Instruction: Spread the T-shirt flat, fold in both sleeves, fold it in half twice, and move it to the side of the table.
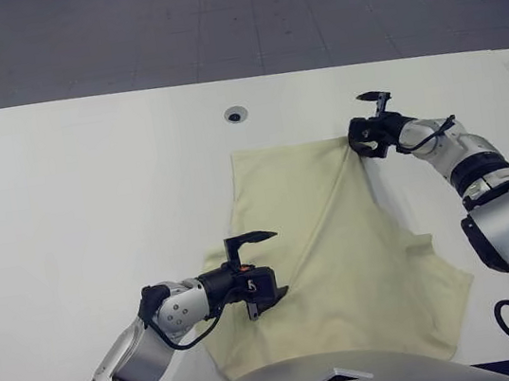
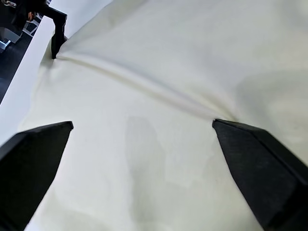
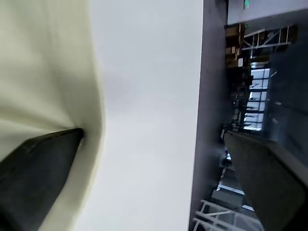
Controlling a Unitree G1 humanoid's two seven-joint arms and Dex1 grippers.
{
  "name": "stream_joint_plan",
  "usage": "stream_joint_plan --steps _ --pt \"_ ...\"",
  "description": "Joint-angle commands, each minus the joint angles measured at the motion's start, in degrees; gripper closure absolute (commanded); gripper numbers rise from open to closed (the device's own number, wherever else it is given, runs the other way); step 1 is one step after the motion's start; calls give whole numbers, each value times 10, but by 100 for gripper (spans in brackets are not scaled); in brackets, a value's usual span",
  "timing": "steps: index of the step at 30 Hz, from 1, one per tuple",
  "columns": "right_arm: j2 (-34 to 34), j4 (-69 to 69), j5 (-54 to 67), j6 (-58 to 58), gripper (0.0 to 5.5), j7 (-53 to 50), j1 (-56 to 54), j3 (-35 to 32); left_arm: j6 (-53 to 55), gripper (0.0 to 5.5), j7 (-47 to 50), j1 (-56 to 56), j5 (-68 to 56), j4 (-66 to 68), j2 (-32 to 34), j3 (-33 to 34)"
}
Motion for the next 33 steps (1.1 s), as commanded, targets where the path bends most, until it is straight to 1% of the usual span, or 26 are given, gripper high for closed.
stream_joint_plan --steps 1,5,9,11,14,15,17,20,21,24,28,33 --pt "-3 9 -59 -36 13 -55 -51 41 13 10 -31 21 18 41 21 -27" --pt "14 1 -79 -76 13 -109 -81 51 11 10 -30 20 20 43 18 -29" --pt "33 -10 -135 -82 13 -204 -119 88 12 10 -28 23 23 42 18 -29" --pt "39 -10 -136 -77 13 -241 -136 83 14 10 -27 22 25 42 15 -31" --pt "37 -3 -112 -87 13 -236 -142 59 14 10 -26 18 28 44 11 -35" --pt "35 2 -95 -88 13 -215 -138 46 15 10 -25 18 30 44 11 -36" --pt "38 18 -38 -72 13 -132 -126 4 19 10 -21 20 33 43 8 -38" --pt "38 35 72 -31 13 12 -100 -80 25 10 -14 23 36 38 5 -38" --pt "38 40 111 5 13 64 -92 -112 27 10 -12 24 37 36 4 -38" --pt "25 42 191 79 13 168 -59 -179 30 10 -9 26 39 33 3 -39" --pt "16 24 247 112 13 257 -2 -222 34 10 -3 30 39 28 3 -37" --pt "2 13 285 159 13 307 32 -258 33 10 -3 29 38 28 6 -36"
